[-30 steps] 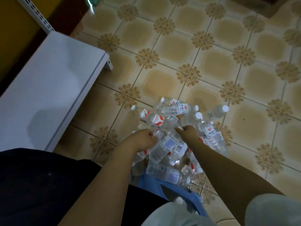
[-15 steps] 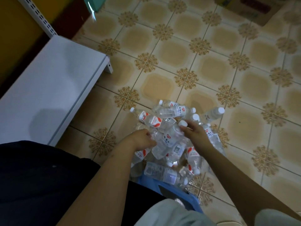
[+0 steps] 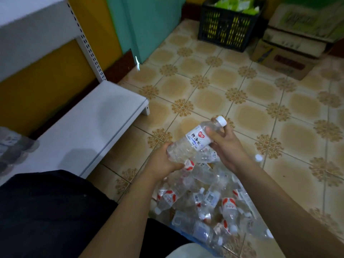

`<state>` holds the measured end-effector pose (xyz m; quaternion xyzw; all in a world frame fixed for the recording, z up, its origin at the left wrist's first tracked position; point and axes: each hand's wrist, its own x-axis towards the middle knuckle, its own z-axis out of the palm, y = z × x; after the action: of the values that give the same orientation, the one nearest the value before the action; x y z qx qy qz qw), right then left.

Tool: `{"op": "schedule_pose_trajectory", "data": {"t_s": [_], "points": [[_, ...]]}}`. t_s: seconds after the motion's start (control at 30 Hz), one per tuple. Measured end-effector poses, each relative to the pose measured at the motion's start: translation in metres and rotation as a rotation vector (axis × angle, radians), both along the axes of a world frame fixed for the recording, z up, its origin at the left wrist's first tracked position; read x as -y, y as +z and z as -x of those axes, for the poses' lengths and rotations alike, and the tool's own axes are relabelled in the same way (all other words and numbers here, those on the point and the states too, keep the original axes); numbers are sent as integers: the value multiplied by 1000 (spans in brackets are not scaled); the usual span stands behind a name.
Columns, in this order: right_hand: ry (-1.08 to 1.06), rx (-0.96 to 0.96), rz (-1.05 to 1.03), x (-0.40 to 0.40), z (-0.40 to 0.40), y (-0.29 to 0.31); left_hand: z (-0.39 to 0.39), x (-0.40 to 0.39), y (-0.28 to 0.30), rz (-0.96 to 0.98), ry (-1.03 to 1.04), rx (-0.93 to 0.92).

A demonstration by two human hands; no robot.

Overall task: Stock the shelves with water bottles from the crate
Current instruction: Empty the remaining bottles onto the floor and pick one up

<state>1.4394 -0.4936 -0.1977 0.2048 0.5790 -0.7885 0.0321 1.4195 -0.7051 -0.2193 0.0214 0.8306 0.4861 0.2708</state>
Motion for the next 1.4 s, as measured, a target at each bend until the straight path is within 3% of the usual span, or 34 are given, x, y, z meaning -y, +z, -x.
{"op": "schedule_pose_trajectory", "data": {"t_s": [0.27,0.43,0.53,0.63,0.9,1.0,1.17,1.3,1.4], "points": [[133,-193,-10,69,25,68,14,61,110,99,74,-370],[313,-298,120,136,40,129,-9,140,181,10,324,-368],[479,-266,237,178,52,161,-31,198,210,-7,430,-408],[672,-240,224,234,54,184,-59,263,219,9,534,-390],[1007,-228,35,428,21,175,-135,444,184,-87,792,-63],[1057,-230,-44,503,3,155,-163,498,173,134,831,-24],[1185,-294,-201,624,-26,113,-220,586,129,661,657,110],[1288,-368,-371,723,-39,71,-273,652,68,737,811,199],[1391,-561,-582,793,-43,37,-314,675,9,709,936,261]]}}
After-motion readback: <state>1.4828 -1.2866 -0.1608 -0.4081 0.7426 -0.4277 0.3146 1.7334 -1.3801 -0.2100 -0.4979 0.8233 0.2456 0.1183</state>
